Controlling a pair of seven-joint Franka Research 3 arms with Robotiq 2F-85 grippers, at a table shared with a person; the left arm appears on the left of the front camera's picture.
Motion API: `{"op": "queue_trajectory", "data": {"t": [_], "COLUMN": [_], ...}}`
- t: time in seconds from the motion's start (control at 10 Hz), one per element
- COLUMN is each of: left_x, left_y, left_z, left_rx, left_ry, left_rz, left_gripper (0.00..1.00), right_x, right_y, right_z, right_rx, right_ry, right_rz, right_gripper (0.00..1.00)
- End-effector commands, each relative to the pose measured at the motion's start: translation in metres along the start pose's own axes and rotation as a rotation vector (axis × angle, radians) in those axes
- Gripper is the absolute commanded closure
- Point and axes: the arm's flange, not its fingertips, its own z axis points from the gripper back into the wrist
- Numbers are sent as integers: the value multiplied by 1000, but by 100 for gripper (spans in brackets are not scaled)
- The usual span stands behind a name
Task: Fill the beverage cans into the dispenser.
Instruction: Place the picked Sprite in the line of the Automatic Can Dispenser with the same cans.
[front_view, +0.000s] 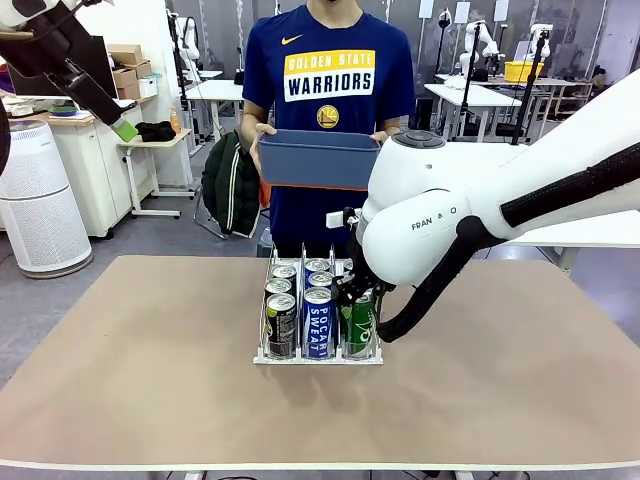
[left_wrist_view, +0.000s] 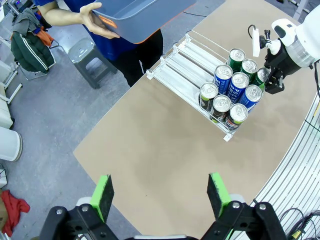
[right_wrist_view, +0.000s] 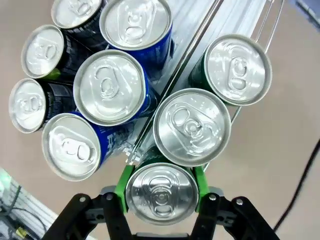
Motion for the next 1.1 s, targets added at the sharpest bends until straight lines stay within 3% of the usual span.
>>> {"op": "queue_trajectory", "data": {"t": [0.0, 0.1, 0.3, 0.4, 0.5, 0.6, 0.8, 1.0], "left_x": [-6, -6, -6, -6, -6, -6, -6, -6], "left_y": [-2, -2, -2, -2, -2, -2, -2, -2], "left_z": [-1, -1, -1, -1, -1, -1, -1, -1], "left_rx": [-1, -1, -1, -1, -1, -1, -1, -1], "left_ry": [5, 5, 5, 5, 5, 5, 5, 5], "left_rz": [4, 4, 4, 4, 4, 4, 4, 4], "left_gripper": [0, 0, 0, 0, 0, 0, 0, 0], "right_x": [-5, 0, 0, 0, -1, -2, -1, 0], "right_y": [-7, 0, 0, 0, 1, 0, 3, 2], "right_z": [-10, 0, 0, 0, 9, 20, 38, 49], "right_rx": [49, 0, 0, 10, 31, 27, 22, 55], "right_ry": [-1, 0, 0, 3, 3, 0, -6, -13], "right_rz": [104, 0, 0, 30, 41, 40, 29, -31], "right_gripper": [42, 42, 42, 26, 24, 8, 0, 0]}}
